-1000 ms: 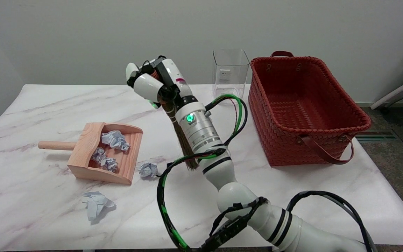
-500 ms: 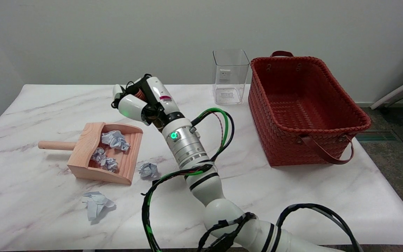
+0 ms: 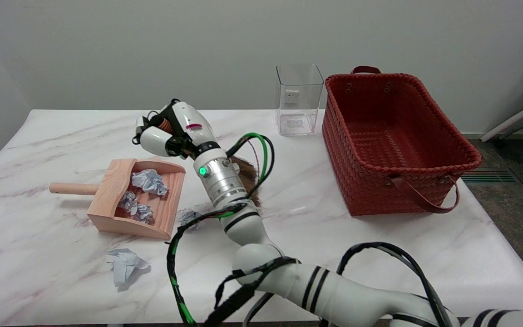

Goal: Sweep the paper ball into the dustpan.

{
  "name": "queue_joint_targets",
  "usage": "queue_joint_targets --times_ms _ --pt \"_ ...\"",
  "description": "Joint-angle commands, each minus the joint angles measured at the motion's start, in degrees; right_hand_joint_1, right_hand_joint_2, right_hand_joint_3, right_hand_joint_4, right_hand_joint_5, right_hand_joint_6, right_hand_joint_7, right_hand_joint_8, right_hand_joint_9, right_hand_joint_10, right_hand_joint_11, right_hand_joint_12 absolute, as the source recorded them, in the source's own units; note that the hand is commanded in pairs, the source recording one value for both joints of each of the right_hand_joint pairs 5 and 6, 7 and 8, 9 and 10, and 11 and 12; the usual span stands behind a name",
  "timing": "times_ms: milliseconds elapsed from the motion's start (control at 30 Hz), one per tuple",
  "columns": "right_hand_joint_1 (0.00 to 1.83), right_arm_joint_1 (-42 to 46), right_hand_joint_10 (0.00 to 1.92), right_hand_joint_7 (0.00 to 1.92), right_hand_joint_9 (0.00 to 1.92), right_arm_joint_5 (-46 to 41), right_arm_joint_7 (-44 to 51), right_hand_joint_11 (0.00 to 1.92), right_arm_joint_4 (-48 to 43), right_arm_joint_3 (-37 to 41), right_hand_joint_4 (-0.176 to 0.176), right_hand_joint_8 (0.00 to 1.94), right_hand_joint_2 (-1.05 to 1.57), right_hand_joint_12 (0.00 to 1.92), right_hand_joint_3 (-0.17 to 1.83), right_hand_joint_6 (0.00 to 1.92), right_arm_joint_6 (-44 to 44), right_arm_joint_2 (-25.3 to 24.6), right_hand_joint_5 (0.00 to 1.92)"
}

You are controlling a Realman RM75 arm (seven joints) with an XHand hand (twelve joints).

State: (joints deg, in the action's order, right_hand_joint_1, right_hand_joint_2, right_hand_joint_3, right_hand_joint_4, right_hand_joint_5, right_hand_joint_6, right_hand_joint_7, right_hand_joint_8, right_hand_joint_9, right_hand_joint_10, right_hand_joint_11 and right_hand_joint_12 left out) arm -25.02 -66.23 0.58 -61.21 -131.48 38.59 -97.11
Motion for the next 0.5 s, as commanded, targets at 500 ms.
queue_joint_targets --times_ms 500 --pt "0.94 4.9 1.92 1.92 1.92 -2.19 -1.15 1.76 -6.94 0.25 0.0 1.92 1.45 1.76 1.34 1.92 5.0 -1.47 1.92"
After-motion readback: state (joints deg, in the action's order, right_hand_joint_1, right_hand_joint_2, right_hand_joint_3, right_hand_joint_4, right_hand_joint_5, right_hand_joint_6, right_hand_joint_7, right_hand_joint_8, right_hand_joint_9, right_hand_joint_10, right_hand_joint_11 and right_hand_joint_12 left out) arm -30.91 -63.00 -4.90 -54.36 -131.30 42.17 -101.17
